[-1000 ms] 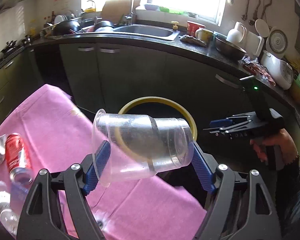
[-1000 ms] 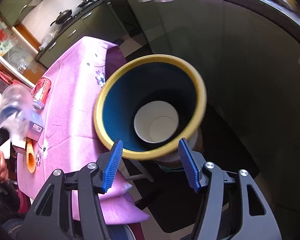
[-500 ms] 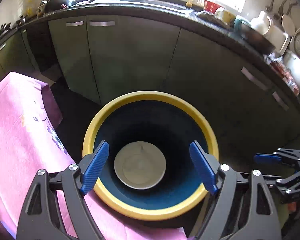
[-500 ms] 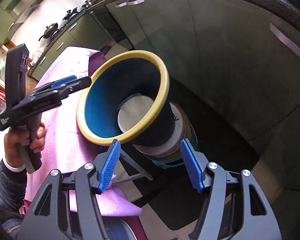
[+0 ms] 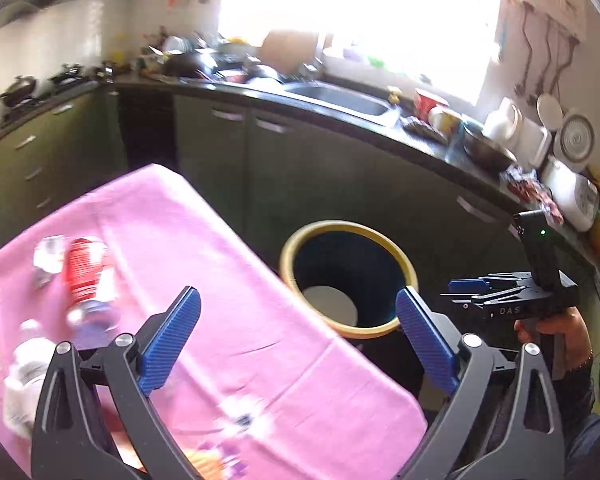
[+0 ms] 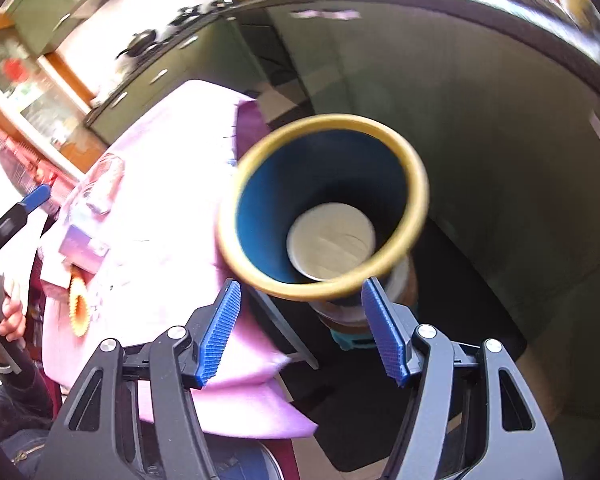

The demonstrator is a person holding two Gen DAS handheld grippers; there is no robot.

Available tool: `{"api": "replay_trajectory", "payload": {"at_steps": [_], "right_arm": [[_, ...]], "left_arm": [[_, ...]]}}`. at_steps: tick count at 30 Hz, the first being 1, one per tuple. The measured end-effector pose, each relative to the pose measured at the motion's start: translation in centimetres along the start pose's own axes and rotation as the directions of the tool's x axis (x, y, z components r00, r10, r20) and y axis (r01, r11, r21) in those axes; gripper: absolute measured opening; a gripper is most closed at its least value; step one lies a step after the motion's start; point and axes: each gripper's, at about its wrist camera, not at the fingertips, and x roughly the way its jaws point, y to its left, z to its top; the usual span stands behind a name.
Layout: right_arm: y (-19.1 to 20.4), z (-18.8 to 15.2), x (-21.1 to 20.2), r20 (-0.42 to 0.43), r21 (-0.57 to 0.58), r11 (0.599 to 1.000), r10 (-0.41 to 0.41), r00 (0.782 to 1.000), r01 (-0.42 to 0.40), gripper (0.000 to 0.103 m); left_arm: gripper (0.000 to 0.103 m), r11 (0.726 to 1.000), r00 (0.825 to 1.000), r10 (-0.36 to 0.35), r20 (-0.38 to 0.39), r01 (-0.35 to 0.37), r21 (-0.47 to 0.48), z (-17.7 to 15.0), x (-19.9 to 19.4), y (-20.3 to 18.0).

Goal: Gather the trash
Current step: 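Carry the cups over the bin and open the left tool, then grasp the purple cream box with the right tool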

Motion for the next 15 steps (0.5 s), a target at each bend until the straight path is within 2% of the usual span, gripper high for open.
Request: {"api": "replay_trajectory", "payload": {"at_steps": [2,5,9,12,15], "right_arm": [[2.7,0.2,0.4,-0.002,-0.058,0.998,0.034,0.999,-0.034,0.064],[7.9,0.5,1.8,-0.020,-0.180,0.979,0.091,0.996,-0.093,0.064],[15.3,0.6,4.5,-0.063,-0.350,0.916,0.188,0.980,-0.198,0.064],[20.5,0.5,6.7,-0.108,-0.461,0.845,0.249,0.963,-0.270,0.066],[24.3,0.9,8.9,-0.114,-0.543,0.787,0.275,0.955,-0.292,0.076]], "left_arm": [[0.096,0.997,0.997,0.062,0.040,-0.061,-0.038,-1.1,-3.3,2.4],[0.096,0.978,0.979,0.187,0.082,-0.177,-0.113,-3.1,-7.8,6.1],[0.096,0.937,0.947,0.310,0.082,-0.290,-0.197,-6.1,-12.1,10.0],[0.096,0.914,0.937,0.340,0.077,-0.311,-0.261,-8.2,-14.2,11.9],[0.096,0.899,0.936,0.346,0.067,-0.310,-0.309,-9.9,-15.2,13.2]]}}
